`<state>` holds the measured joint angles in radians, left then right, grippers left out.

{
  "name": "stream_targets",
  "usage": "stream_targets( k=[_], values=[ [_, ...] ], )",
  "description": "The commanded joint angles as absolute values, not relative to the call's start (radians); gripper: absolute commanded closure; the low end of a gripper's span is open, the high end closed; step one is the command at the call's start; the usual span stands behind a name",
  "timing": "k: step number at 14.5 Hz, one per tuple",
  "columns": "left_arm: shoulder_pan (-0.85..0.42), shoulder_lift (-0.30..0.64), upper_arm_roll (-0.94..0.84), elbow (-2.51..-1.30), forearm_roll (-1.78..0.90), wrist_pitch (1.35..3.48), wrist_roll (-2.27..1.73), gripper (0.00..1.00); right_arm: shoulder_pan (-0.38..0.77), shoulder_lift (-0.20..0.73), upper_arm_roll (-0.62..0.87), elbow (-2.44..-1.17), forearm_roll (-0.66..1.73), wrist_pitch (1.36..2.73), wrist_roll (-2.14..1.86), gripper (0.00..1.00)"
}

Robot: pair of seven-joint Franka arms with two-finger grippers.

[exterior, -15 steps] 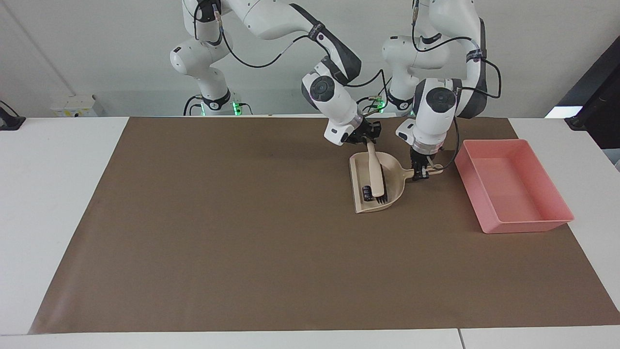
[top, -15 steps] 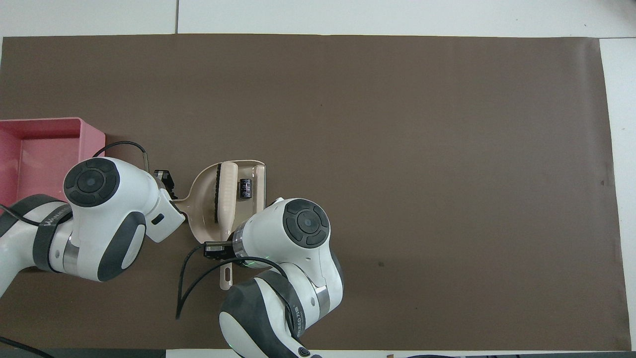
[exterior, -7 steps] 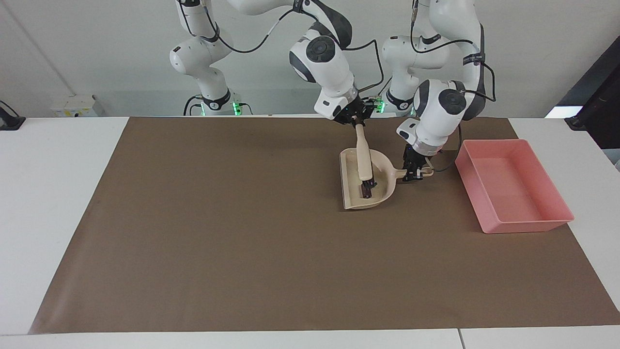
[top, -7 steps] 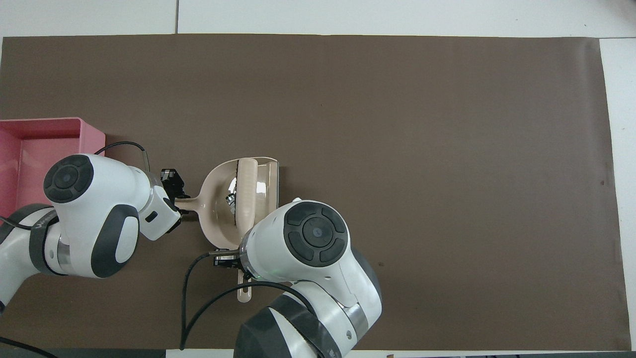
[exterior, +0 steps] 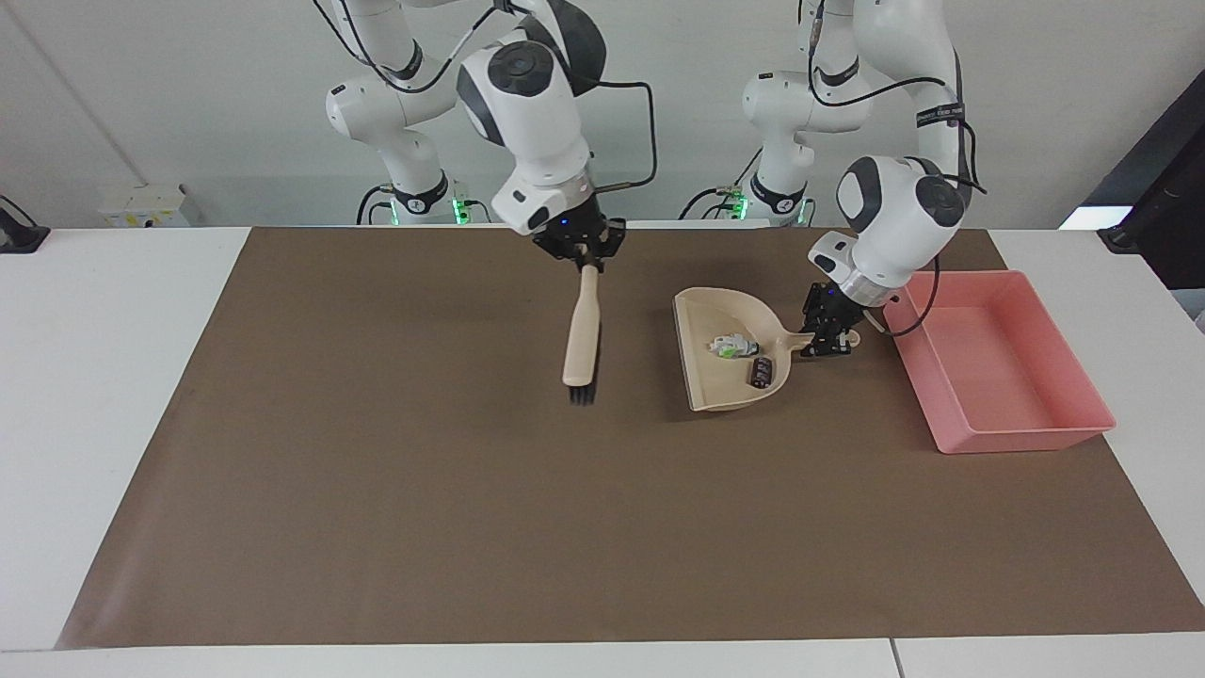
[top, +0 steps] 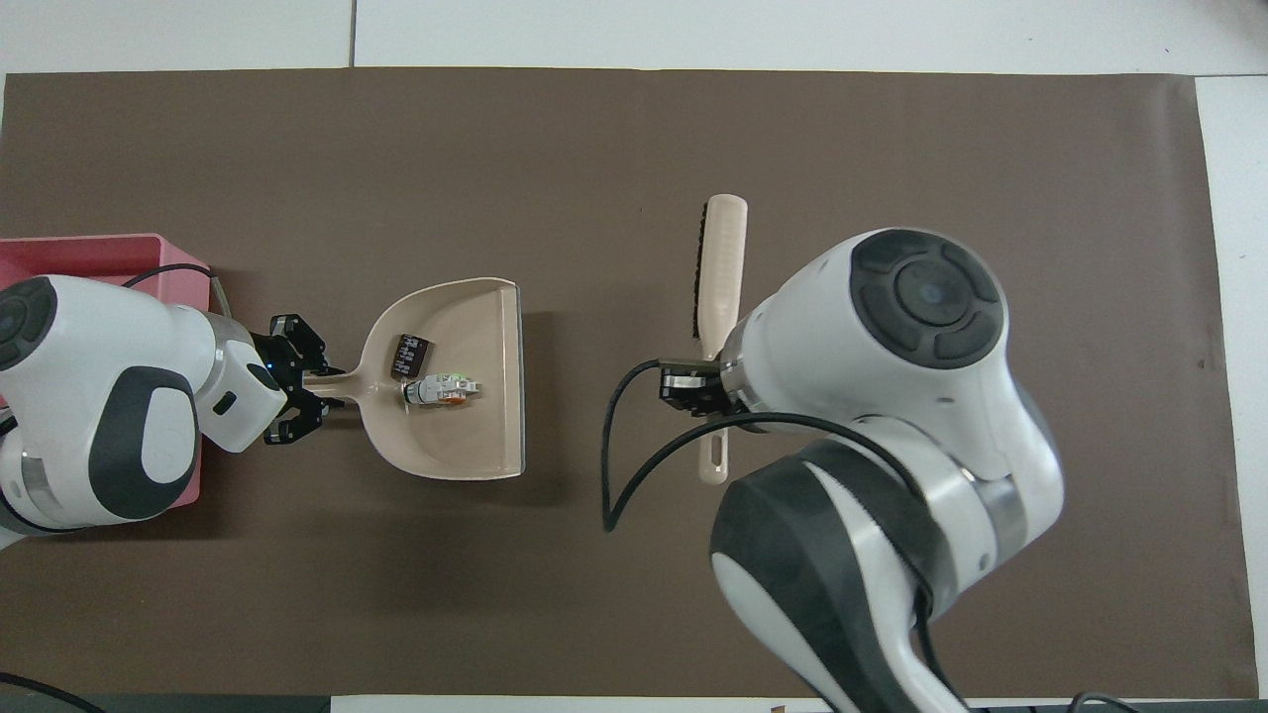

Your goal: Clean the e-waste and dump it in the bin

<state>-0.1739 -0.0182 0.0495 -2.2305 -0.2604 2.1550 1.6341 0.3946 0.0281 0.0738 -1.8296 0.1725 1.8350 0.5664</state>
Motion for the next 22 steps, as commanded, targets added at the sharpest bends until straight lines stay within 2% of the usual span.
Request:
stream_targets(
  k=[1,3,5,10,17,22],
  values=[
    [-0.098,0.06,0.048,-2.05,-0.33,2.013,1.738,1.0,0.241,0.015,0.089,-1.848,0.12,1.767,0.416,1.0],
    [-0.048,0.09,0.049,-1.959,-0.348,1.921,1.749,1.0,0.11,0.015,0.09,-1.864,0.059,1.712,0.246,1.0],
    [-0.009,0.117,0.049,-1.895,-0.35,1.863,1.752,1.0,-0.003,0.015,0.092,-1.91,-0.03,1.721,0.082,1.0],
    [0.118,0.141,0.054,-1.76,-0.351,1.766,1.79,1.0,-0.207,0.012,0.091,-2.054,-0.089,1.857,-0.145,1.0],
    [0.326,0.202,0.057,-1.635,-0.218,1.769,1.888,1.0,-0.314,-0.038,0.091,-2.238,-0.094,2.014,-0.196,1.0],
    [0.383,0.21,0.066,-1.632,-0.094,1.871,2.031,1.0,-0.336,-0.057,0.091,-2.299,-0.094,2.075,-0.198,0.97]
  ],
)
